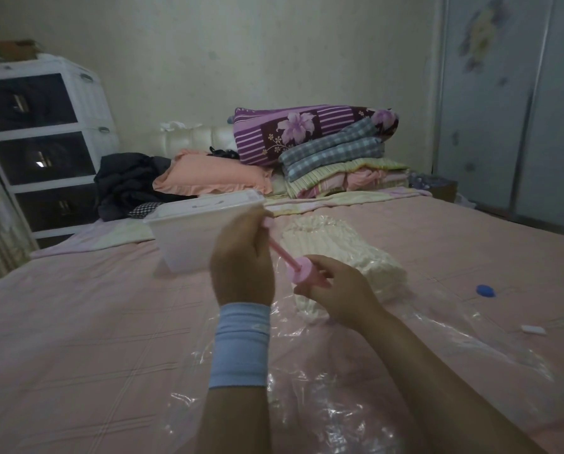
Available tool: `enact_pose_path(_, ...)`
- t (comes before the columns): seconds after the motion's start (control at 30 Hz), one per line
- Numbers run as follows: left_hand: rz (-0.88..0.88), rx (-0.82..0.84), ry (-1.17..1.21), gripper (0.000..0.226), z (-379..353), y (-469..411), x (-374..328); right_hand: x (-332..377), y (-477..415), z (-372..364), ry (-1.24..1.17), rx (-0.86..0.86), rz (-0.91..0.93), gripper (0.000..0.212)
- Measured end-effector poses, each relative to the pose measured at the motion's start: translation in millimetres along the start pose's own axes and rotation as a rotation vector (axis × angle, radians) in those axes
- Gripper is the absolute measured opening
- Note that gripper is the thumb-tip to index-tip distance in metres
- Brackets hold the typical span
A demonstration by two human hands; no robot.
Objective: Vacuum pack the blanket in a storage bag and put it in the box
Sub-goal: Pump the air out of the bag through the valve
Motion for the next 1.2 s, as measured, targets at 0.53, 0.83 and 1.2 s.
enact_pose_path(0.53, 0.038, 0.175, -0.012, 0.015, -16, 21, 11, 5, 3, -4, 0.018, -0.006, 0.001, 0.051)
enact_pose_path(0.83, 0.032, -0.248, -0.020, 0.017, 9, -1, 0, 2, 3, -5, -0.005, 0.005, -0.010, 0.052)
enact_pose_path(1.2, -0.010, -0.123, -0.061, 0.015, 17, -7, -1, 3, 4, -2, -0.016, -0.008, -0.002, 0.049)
Point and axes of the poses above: each hand's wrist, its own y-axis away from the middle knuckle, its own z-axis out of the back of the hand, x = y × z, the point moved 4 cm from there along -y, towards the middle knuckle, and after that the axes turned 3 degrees about -y, right-handed, at the moved point
